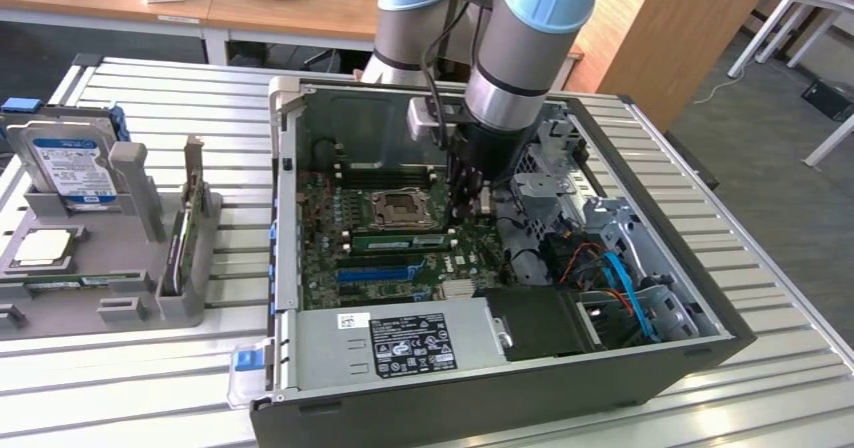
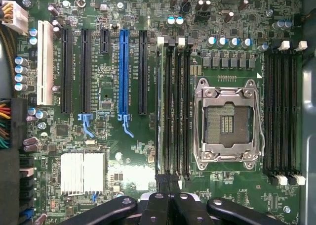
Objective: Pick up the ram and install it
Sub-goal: 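Press down the ram until it locks into place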
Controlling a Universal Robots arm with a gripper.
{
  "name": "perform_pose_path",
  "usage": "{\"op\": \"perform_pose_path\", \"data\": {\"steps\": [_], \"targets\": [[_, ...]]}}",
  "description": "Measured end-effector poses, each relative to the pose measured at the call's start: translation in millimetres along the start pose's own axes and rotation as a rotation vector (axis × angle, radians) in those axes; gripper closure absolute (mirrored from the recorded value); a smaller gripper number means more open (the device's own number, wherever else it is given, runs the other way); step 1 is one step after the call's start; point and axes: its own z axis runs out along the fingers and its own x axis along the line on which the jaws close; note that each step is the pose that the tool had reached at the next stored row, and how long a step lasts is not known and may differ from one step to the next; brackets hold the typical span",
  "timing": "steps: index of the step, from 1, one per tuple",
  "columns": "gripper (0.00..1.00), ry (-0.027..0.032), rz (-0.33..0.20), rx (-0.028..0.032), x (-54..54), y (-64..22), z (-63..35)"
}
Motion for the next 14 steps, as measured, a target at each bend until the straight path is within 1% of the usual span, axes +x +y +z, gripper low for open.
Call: {"op": "perform_pose_path", "data": {"steps": [9,14], "targets": [[0.89,-0.0008,0.0,0.0025,0.6,-0.1,12.2],[0.89,-0.0011,0.0,0.0026,0.6,-0.1,12.6]]}}
